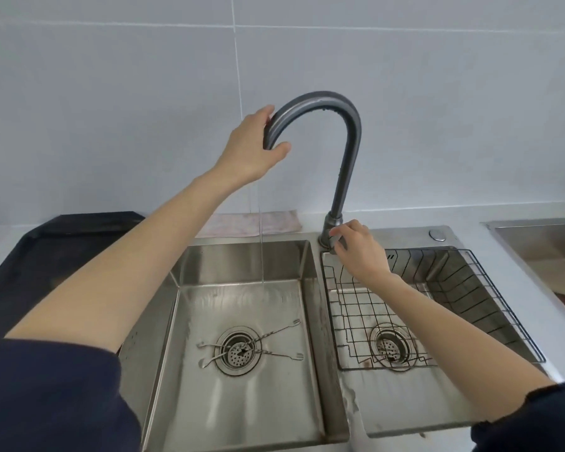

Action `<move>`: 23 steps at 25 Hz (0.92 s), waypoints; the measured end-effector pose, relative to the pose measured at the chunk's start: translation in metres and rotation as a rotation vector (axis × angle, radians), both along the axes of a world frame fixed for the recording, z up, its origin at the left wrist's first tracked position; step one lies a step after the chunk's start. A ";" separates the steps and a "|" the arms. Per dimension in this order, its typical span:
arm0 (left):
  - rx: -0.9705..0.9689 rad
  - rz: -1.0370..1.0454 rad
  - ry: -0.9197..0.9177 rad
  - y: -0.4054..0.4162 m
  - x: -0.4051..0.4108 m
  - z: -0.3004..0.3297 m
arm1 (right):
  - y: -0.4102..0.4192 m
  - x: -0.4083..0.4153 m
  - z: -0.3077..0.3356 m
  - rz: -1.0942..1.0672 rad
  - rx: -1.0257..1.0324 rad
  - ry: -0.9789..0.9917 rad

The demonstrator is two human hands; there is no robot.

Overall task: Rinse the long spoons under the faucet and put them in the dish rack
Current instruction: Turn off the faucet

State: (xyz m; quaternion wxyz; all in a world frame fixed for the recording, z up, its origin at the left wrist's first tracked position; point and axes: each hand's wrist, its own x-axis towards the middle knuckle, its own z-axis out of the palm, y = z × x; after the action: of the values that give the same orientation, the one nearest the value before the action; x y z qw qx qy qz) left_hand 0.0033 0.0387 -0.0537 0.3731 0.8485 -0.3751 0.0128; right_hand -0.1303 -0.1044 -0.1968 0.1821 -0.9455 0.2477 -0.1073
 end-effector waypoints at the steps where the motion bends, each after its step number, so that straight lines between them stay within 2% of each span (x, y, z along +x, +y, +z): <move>1: 0.006 -0.007 -0.025 -0.009 0.000 0.003 | -0.007 0.001 0.000 -0.006 -0.008 -0.006; 10: -0.093 0.165 -0.167 -0.046 0.004 -0.010 | -0.047 0.010 -0.011 -0.014 0.103 -0.044; 17: -0.120 0.176 -0.231 -0.046 0.011 -0.018 | -0.058 0.016 -0.008 0.040 0.095 -0.020; 23: -0.139 0.169 -0.236 -0.045 0.011 -0.020 | -0.059 0.026 -0.002 -0.035 0.169 -0.053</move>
State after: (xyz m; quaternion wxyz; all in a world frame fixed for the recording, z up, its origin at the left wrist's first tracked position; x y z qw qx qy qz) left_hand 0.0144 -0.0063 -0.0739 0.3818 0.8418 -0.3419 0.1695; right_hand -0.1045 -0.1639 -0.1992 0.2658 -0.9191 0.2675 -0.1141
